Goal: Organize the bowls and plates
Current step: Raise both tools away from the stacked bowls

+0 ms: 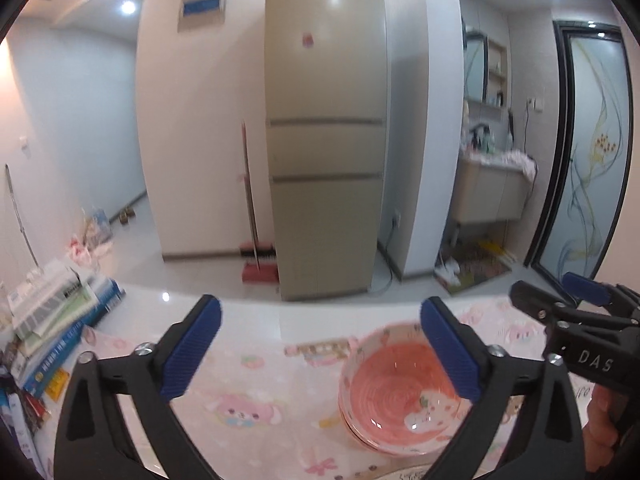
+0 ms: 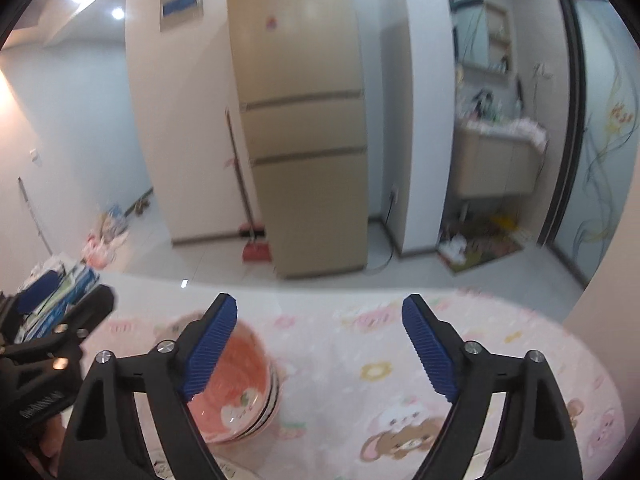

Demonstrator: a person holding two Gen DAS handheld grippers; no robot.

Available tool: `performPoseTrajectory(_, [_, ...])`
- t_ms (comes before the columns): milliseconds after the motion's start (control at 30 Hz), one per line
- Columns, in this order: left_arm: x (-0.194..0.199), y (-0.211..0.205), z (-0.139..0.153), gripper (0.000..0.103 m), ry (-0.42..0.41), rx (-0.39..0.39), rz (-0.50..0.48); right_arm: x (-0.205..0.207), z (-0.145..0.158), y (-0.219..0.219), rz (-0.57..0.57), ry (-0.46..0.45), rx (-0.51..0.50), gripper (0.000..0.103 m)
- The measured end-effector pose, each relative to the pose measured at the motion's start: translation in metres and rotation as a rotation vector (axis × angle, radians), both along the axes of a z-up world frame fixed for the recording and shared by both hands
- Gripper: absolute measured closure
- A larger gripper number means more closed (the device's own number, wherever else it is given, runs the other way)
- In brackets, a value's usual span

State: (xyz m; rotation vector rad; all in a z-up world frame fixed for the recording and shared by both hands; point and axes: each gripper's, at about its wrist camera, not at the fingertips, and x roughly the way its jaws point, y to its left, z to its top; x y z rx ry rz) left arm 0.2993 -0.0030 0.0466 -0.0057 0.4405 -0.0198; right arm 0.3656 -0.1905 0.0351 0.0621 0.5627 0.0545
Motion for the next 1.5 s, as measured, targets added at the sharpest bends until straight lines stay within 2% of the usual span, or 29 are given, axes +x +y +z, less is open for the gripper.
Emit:
performPoseTrajectory(100, [-0.015, 0.008, 0.014, 0.001, -0.078, 0.0, 0.004, -0.013, 0.017, -0.004, -0.008, -0.073, -0.019, 0.016])
performPoseTrajectory(200, [-0.027, 0.015, 0.029, 0.001, -0.148, -0.032, 0.0, -0.028, 0.034, -0.008, -0.005, -0.143, -0.016, 0.014])
performPoseTrajectory(333, [-0.047, 0.019, 0.047, 0.001, -0.24, -0.044, 0.032, -0.05, 0.058, -0.015, -0.014, -0.235, 0.014, 0.0])
performPoseTrajectory(467, [-0.073, 0.022, 0.067, 0.001, -0.332, -0.04, 0.018, -0.072, 0.08, -0.019, -0.019, -0.308, 0.022, 0.0])
performPoseTrajectory(567, [-0.093, 0.023, 0.086, 0.001, -0.382, -0.081, -0.02, -0.092, 0.095, -0.02, -0.017, -0.359, 0.014, 0.0])
performPoseTrajectory(667, [-0.114, 0.026, 0.103, 0.001, -0.436, -0.122, -0.01, -0.115, 0.111, -0.021, -0.023, -0.416, 0.011, 0.0])
performPoseTrajectory(767, [-0.135, 0.026, 0.116, 0.001, -0.504, -0.14, -0.044, -0.136, 0.125, -0.025, -0.029, -0.456, 0.048, 0.0])
performPoseTrajectory(933, [-0.154, 0.03, 0.131, 0.001, -0.53, -0.124, -0.06, -0.164, 0.143, -0.032, -0.002, -0.483, 0.112, 0.0])
performPoseTrajectory(1000, [-0.163, 0.028, 0.134, 0.001, -0.541, -0.091, -0.054, -0.178, 0.147, -0.025, 0.013, -0.517, 0.068, 0.0])
performPoseTrajectory(1067, [-0.177, 0.029, 0.135, 0.001, -0.578, -0.056, -0.035, -0.193, 0.152, -0.014, 0.013, -0.552, -0.024, 0.0])
performPoseTrajectory(1133, [-0.188, 0.029, 0.14, 0.001, -0.596, -0.035, -0.015, -0.204, 0.155, -0.008, -0.01, -0.585, -0.043, 0.0])
performPoseTrajectory(1300, [-0.209, 0.032, 0.148, 0.001, -0.628, 0.011, 0.005, -0.23, 0.166, -0.008, 0.053, -0.627, 0.107, 0.0])
performPoseTrajectory(1367, [-0.216, 0.033, 0.149, 0.001, -0.635, 0.031, 0.031, -0.236, 0.168, -0.009, 0.035, -0.627, 0.141, 0.0])
performPoseTrajectory(1500, [-0.227, 0.046, 0.145, 0.001, -0.612, -0.009, -0.002, -0.244, 0.172, -0.011, 0.019, -0.615, 0.187, 0.0])
